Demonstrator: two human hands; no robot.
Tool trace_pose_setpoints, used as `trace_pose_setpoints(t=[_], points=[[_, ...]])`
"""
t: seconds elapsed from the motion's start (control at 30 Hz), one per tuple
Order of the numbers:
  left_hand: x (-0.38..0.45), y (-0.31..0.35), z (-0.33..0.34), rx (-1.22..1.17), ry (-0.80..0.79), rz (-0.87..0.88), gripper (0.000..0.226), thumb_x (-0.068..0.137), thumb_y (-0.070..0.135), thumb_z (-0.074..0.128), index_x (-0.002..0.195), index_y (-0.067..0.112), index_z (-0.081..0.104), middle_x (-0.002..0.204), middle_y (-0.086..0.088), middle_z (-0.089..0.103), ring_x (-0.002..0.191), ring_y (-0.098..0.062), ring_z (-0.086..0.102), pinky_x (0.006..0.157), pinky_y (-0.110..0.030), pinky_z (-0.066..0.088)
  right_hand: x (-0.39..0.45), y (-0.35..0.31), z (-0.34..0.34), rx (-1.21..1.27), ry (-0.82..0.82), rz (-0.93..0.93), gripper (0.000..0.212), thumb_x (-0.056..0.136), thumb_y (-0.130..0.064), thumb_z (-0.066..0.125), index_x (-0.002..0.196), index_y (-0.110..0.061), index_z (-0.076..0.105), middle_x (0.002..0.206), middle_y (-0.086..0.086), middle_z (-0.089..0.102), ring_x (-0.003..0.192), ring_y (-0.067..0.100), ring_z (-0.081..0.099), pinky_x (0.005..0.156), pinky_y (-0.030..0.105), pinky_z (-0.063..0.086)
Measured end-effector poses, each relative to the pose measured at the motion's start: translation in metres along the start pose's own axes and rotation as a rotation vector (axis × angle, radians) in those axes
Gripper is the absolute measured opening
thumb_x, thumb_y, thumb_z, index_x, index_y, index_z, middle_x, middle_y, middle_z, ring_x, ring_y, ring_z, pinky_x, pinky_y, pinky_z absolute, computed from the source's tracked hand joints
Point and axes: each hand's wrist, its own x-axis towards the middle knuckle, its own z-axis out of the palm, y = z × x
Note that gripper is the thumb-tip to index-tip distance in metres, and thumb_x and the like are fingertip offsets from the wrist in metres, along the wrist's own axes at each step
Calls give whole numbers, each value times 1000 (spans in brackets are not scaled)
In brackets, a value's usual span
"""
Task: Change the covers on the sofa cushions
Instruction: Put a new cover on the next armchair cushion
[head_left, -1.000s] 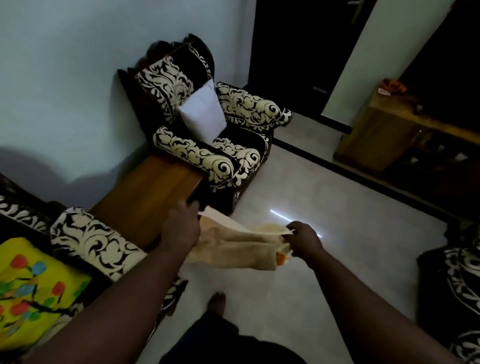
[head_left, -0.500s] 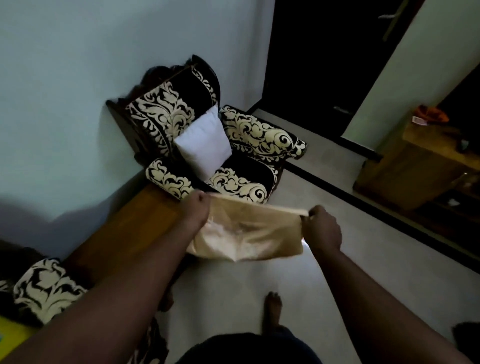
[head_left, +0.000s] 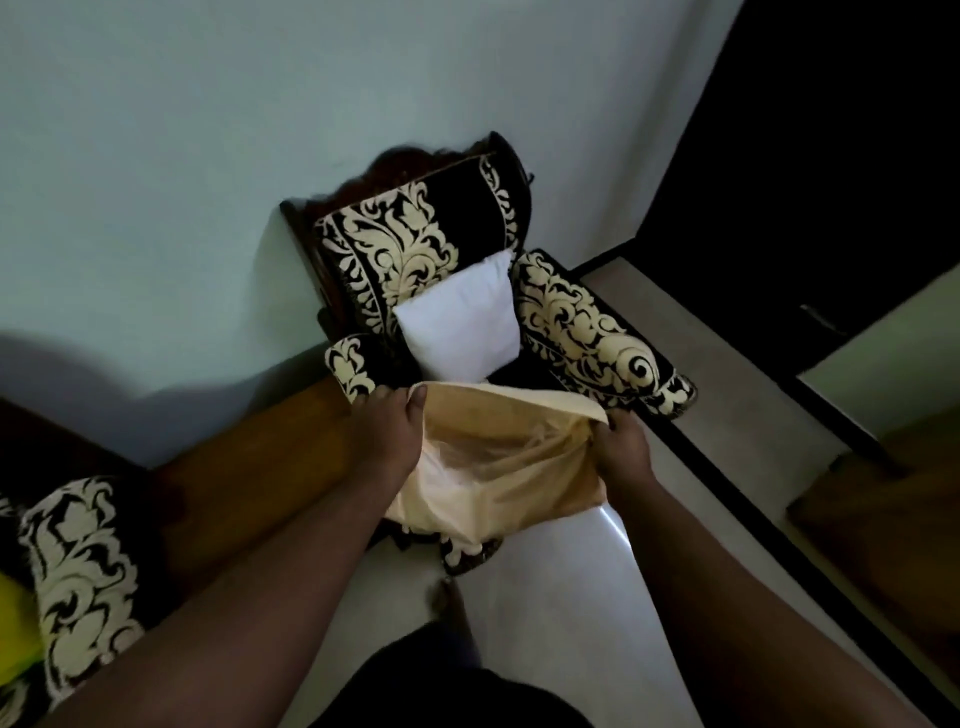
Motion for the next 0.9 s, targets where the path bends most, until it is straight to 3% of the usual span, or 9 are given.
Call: trace_pose_setpoints(t=[0.07, 0.2, 0.27, 0.37, 0.5, 0.67, 0.77, 0.83, 0.9], points=[[17, -9, 16, -51, 26, -94, 46, 106, 42, 38, 97, 8, 67, 101, -16, 63, 95, -37, 57, 79, -43, 45, 20, -5, 10, -33, -61, 18, 16, 96, -17, 54, 107, -14, 65, 97, 5, 66, 96, 26, 62, 82, 40, 52], [48, -20, 41, -598, -75, -513, 28, 105, 37, 48, 99, 13, 62, 93, -11, 65, 90, -36, 63, 80, -43, 51, 56, -20, 23, -362, -154, -97, 10, 92, -21, 63, 100, -18, 58, 86, -6, 58, 85, 19, 58, 69, 33, 46], [61, -20, 44, -688, -106, -610, 27, 104, 38, 48, 101, 15, 62, 94, -9, 65, 92, -34, 63, 86, -44, 52, 74, -31, 29, -457, -158, -161, 11, 93, -24, 63, 98, -20, 55, 86, -6, 59, 81, 17, 57, 67, 33, 45], [80, -17, 47, -652, -115, -593, 38, 104, 46, 46, 112, 13, 64, 105, -9, 66, 98, -32, 62, 90, -46, 53, 107, -48, 42, -592, -227, -236, 23, 95, -37, 66, 107, -22, 53, 93, -6, 57, 84, 15, 54, 71, 32, 44], [108, -34, 71, -578, -172, -633, 76, 87, 77, 33, 112, 13, 65, 107, -14, 67, 98, -36, 63, 90, -52, 54, 173, -67, 76, -754, -430, -267, 46, 90, -48, 69, 122, -18, 56, 111, 2, 63, 98, 20, 59, 81, 34, 49], [156, -28, 92, -499, -164, -746, 56, 105, 53, 36, 123, 8, 63, 120, -20, 64, 108, -39, 59, 91, -45, 48, 267, -94, 148, -857, -712, -379, 57, 89, -49, 71, 129, -13, 54, 126, 10, 61, 112, 28, 60, 86, 34, 49], [189, -20, 115, -443, -146, -811, 59, 106, 52, 35, 122, 3, 63, 119, -24, 64, 108, -40, 59, 90, -44, 47, 324, -112, 195, -957, -914, -435, 52, 90, -52, 68, 117, -11, 54, 116, 11, 62, 106, 30, 60, 81, 36, 49], [207, -12, 130, -440, -137, -889, 58, 106, 52, 35, 123, 5, 64, 117, -20, 64, 110, -38, 59, 90, -41, 46, 361, -125, 229, -1011, -1043, -466, 58, 90, -62, 63, 112, -9, 57, 110, 10, 63, 100, 28, 62, 75, 34, 48], [221, -4, 143, -439, -141, -939, 54, 107, 50, 34, 115, 7, 67, 104, -15, 62, 103, -36, 59, 83, -37, 44, 394, -137, 259, -1095, -1131, -530, 77, 86, -76, 54, 123, -10, 57, 122, 12, 63, 107, 28, 62, 84, 36, 50]])
